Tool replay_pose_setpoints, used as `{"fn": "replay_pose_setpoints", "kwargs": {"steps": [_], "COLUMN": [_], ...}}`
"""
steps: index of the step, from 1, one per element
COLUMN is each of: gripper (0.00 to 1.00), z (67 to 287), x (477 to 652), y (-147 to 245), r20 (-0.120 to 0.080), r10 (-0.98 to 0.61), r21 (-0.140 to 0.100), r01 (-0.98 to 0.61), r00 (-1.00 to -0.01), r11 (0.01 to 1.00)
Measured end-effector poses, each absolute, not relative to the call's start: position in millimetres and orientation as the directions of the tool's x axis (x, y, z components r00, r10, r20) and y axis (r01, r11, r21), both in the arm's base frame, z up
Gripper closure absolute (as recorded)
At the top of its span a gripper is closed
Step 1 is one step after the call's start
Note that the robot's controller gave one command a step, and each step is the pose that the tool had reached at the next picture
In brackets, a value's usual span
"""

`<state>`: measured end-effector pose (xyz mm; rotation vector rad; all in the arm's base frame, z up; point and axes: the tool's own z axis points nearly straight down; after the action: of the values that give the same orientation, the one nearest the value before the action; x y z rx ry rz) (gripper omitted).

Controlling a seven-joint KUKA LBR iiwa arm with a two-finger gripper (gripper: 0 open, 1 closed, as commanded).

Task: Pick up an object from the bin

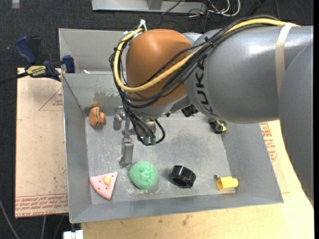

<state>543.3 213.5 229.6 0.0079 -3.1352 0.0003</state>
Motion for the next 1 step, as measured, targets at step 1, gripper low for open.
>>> {"fn": "replay_pose_setpoints", "kwargs": {"steps": [1], "gripper": [0.00], "z": [234.5], "x": [544.6], "y": [212.1], "r20": [-0.001], "r10": [-0.001], "r21": [0.002], "r01": [-0.001], "r00": [-1.000], "r11": [1.000]}}
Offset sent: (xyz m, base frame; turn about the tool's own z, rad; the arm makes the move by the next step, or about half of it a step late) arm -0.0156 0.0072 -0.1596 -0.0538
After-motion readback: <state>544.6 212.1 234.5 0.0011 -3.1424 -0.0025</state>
